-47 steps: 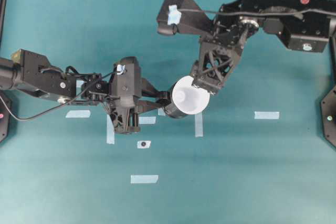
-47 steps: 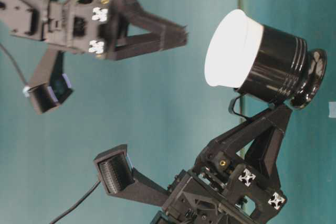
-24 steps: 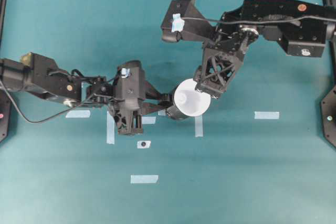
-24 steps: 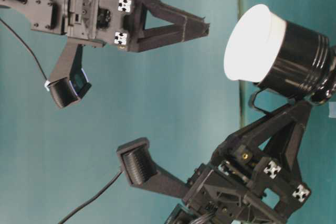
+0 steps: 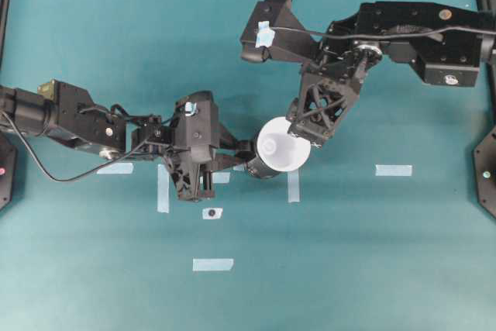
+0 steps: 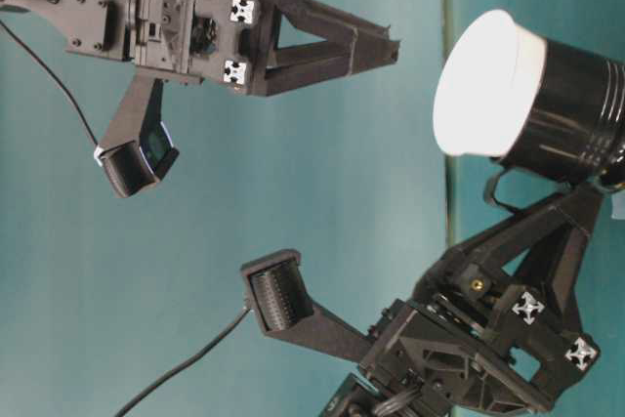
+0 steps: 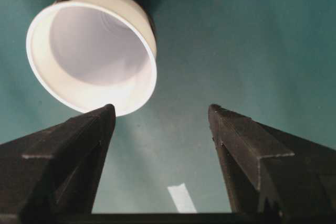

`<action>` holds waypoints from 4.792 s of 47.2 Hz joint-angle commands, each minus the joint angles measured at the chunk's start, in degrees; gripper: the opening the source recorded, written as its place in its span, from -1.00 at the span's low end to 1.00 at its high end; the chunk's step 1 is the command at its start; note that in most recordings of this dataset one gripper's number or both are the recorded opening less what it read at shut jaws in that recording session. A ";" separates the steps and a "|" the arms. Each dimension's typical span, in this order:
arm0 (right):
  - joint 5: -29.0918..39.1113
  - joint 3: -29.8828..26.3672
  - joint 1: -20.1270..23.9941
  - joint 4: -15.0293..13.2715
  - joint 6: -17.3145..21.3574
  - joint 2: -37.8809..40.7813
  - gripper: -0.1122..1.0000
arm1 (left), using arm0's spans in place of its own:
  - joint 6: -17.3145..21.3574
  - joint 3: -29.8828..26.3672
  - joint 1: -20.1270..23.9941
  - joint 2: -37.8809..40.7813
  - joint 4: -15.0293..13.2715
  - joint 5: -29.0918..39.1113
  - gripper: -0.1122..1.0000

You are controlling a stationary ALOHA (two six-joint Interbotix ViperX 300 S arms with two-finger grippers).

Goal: Holding the cup holder with the left arm, the right arm places the cup into the cup holder.

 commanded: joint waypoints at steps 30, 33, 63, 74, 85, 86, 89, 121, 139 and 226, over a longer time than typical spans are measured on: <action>-2.02 0.09 0.26 0.09 0.62 -4.04 0.60 | -0.97 -0.44 -0.18 -1.05 0.18 5.98 -0.36; -2.20 0.26 0.35 0.09 0.88 -3.96 0.60 | -0.97 -0.70 -0.18 -1.05 0.18 5.98 -0.36; -3.16 0.97 0.35 0.09 1.49 -3.96 0.60 | -0.97 -1.85 -0.18 -0.70 0.18 8.26 -0.31; -3.16 0.97 0.35 0.18 1.41 -3.96 0.60 | -0.88 -2.11 -0.18 -0.88 0.18 8.17 0.36; -3.52 1.23 0.53 0.26 1.49 -3.96 0.60 | -0.70 -2.55 -0.18 -1.05 0.18 8.17 0.73; -3.60 1.23 0.44 0.35 1.49 -3.96 0.60 | -0.70 -2.55 -0.18 -1.05 0.18 8.17 0.73; -3.69 1.23 0.53 0.35 1.49 -4.04 0.60 | -0.70 -2.55 -0.18 -1.05 0.18 8.17 0.73; -3.69 1.05 0.79 0.35 1.32 -4.31 0.60 | -0.70 -2.11 -0.18 -4.13 0.18 14.15 0.75; -3.43 0.62 1.76 0.35 1.23 -4.48 0.60 | -1.05 -0.44 -0.18 -7.56 0.18 15.12 0.75; -5.01 0.62 1.93 0.35 0.79 -4.75 0.60 | -1.14 2.37 -0.18 -11.25 0.18 15.56 0.74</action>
